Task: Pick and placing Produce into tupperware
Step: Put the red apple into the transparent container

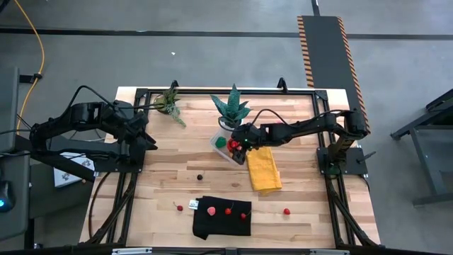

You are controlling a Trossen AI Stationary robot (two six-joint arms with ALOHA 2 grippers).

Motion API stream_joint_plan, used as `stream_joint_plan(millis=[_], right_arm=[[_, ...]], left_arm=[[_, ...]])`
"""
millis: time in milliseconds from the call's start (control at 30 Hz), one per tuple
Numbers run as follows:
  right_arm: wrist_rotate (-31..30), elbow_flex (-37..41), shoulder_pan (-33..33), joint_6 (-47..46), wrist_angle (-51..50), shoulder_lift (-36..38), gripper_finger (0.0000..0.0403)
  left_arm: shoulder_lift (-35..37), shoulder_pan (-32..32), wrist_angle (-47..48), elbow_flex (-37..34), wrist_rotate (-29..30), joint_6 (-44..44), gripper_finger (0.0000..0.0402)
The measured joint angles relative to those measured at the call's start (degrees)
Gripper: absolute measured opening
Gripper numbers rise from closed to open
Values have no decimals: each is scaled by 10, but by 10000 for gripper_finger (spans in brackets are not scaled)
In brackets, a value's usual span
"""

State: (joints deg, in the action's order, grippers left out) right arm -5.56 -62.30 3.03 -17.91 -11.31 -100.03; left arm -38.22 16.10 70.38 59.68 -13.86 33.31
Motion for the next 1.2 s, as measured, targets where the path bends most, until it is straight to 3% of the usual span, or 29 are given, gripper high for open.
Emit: stream_joint_plan(millis=[1200], right_arm=[[26,0,0,-30,5,0,297]], left_arm=[[0,0,0,0,0,-2,168]])
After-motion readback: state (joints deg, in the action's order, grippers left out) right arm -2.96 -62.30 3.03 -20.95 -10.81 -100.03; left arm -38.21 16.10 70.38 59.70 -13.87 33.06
